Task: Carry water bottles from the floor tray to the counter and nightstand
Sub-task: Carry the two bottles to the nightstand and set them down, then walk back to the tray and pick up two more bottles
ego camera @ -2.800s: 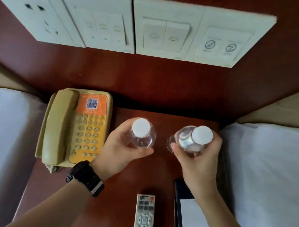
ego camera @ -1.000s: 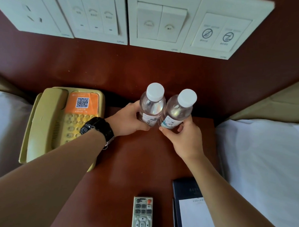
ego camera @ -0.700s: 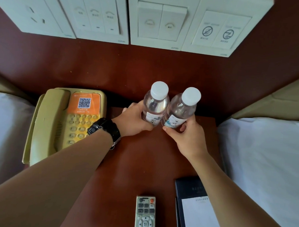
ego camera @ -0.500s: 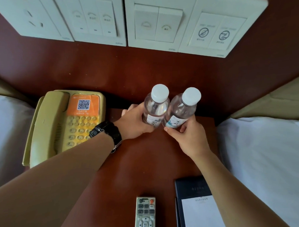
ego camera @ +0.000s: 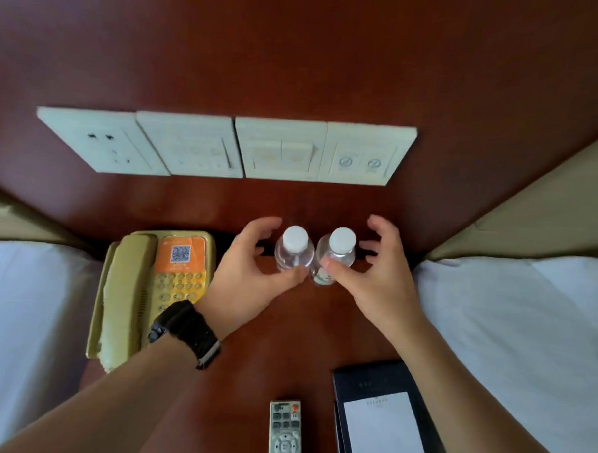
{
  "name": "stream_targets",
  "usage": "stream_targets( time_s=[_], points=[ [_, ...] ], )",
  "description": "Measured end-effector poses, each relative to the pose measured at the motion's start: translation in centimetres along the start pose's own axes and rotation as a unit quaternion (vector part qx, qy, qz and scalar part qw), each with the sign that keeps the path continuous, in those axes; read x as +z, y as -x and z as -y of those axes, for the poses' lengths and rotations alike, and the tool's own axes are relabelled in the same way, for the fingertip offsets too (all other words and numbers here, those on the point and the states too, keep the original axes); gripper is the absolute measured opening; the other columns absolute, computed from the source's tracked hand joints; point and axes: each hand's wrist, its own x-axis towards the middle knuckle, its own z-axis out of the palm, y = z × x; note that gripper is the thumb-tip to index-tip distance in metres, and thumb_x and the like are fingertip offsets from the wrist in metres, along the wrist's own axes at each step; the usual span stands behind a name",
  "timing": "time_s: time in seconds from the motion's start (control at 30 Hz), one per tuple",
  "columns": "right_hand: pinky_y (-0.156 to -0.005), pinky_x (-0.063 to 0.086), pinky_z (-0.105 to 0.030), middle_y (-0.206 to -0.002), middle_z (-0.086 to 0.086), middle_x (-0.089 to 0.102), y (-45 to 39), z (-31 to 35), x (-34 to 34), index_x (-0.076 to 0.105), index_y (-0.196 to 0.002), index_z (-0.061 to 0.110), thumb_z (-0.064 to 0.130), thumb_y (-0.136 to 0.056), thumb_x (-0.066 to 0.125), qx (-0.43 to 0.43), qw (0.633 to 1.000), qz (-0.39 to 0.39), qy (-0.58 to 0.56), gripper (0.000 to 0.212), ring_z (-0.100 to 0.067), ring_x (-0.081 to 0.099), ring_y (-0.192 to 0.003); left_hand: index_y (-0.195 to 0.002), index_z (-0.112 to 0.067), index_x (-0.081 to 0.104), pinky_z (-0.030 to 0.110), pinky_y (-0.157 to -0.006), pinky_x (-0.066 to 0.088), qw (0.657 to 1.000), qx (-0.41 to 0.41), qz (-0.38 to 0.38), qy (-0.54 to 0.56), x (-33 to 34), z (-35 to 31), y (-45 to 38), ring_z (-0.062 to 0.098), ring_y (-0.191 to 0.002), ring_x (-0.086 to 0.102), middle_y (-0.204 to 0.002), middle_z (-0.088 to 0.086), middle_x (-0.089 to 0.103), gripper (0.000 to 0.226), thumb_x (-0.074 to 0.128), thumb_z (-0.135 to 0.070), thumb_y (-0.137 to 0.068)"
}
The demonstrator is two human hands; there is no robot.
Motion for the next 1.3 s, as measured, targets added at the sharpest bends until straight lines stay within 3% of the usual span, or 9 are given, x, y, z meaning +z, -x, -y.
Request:
stream_targets(
  time_s=[0.13,0.23,0.4,0.53,0.73,0.9,1.03,1.1,1.3],
  points=[
    [-0.098,0.047,-0.030,-0.129,0.015,0.054,1.9,10.3,-5.6,0.048,-0.133,0.025,0.034,-0.078,0.078,-0.048,0.998,-0.012,-0.024,0.064,-0.003,0.054,-0.116,-0.106,-0.037,0.064,0.023,-0.093,0.047,0.998,0.041,-0.054,-0.015,-4.9,-11.4,2.8,-0.005,-0.109,0.058,-0.111,-0.025,0.066,0.041,0.070,-0.052,-0.068],
    [-0.097,0.049,-0.030,-0.117,0.019,0.061,3.8,18.3,-10.3,0.054,-0.118,0.033,0.031,-0.082,0.075,-0.081,0.996,0.008,-0.034,0.042,0.000,0.058,-0.110,-0.095,-0.033,0.066,0.034,-0.086,0.054,0.993,0.071,-0.092,-0.019,-9.1,-20.7,4.9,0.002,-0.095,0.065,-0.099,-0.022,0.068,0.024,0.072,-0.041,-0.073],
    [-0.093,0.051,-0.028,-0.112,0.022,0.065,8.6,31.0,-18.9,0.054,-0.117,0.038,0.046,-0.075,0.067,-0.117,0.992,0.004,-0.051,0.044,0.003,0.061,-0.105,-0.094,-0.031,0.067,0.023,-0.082,0.051,0.982,0.141,-0.115,-0.054,-14.7,-35.9,10.1,0.006,-0.094,0.064,-0.098,-0.016,0.069,0.026,0.066,-0.045,-0.073],
    [-0.091,0.052,-0.027,-0.110,0.021,0.065,12.5,38.5,-26.0,0.055,-0.118,0.036,0.053,-0.074,0.064,-0.158,0.986,-0.024,-0.051,0.048,0.000,0.062,-0.102,-0.094,-0.030,0.068,0.026,-0.082,0.051,0.971,0.201,-0.122,-0.038,-17.0,-46.0,13.4,0.013,-0.091,0.065,-0.096,-0.012,0.071,0.024,0.066,-0.045,-0.075],
    [-0.087,0.052,-0.023,-0.108,0.021,0.064,18.6,44.9,-34.2,0.053,-0.115,0.041,0.056,-0.073,0.065,-0.184,0.976,-0.108,-0.041,0.046,0.000,0.062,-0.099,-0.097,-0.029,0.068,0.039,-0.082,0.055,0.949,0.306,-0.071,0.024,-16.3,-57.2,16.2,0.014,-0.090,0.067,-0.097,-0.010,0.072,0.022,0.069,-0.040,-0.078],
    [-0.084,0.048,-0.018,-0.107,0.015,0.065,26.6,44.0,-40.1,0.059,-0.118,0.028,0.034,-0.079,0.075,-0.117,0.957,-0.262,-0.044,0.042,-0.004,0.061,-0.096,-0.094,-0.029,0.068,0.036,-0.079,0.053,0.921,0.376,0.084,0.064,-9.7,-62.5,17.9,0.009,-0.086,0.067,-0.095,-0.012,0.071,0.024,0.065,-0.043,-0.075],
    [-0.081,0.054,-0.027,-0.102,0.020,0.068,38.4,40.7,-45.3,0.060,-0.111,0.033,0.049,-0.073,0.067,-0.053,0.891,-0.450,0.005,0.042,-0.009,0.067,-0.093,-0.090,-0.034,0.067,0.024,-0.077,0.051,0.881,0.395,0.241,0.094,-0.8,-65.1,23.2,0.004,-0.083,0.065,-0.093,-0.022,0.070,0.021,0.068,-0.047,-0.073],
    [-0.082,0.055,-0.029,-0.102,0.021,0.067,46.4,39.4,-46.8,0.059,-0.110,0.036,0.051,-0.072,0.066,-0.001,0.849,-0.529,0.022,0.041,-0.009,0.067,-0.093,-0.091,-0.030,0.068,0.022,-0.078,0.051,0.841,0.408,0.333,0.122,3.9,-65.9,28.3,0.003,-0.082,0.064,-0.092,-0.018,0.071,0.015,0.078,-0.029,-0.079],
    [-0.084,0.055,-0.033,-0.102,0.020,0.068,74.4,39.2,-44.4,0.059,-0.111,0.032,0.049,-0.073,0.066,0.145,0.649,-0.743,0.075,0.042,-0.011,0.067,-0.093,-0.091,-0.033,0.066,0.005,-0.073,0.045,0.647,0.495,0.558,0.158,12.4,-68.4,52.8,-0.003,-0.087,0.061,-0.099,-0.024,0.066,0.022,0.072,-0.013,-0.084]
  ],
)
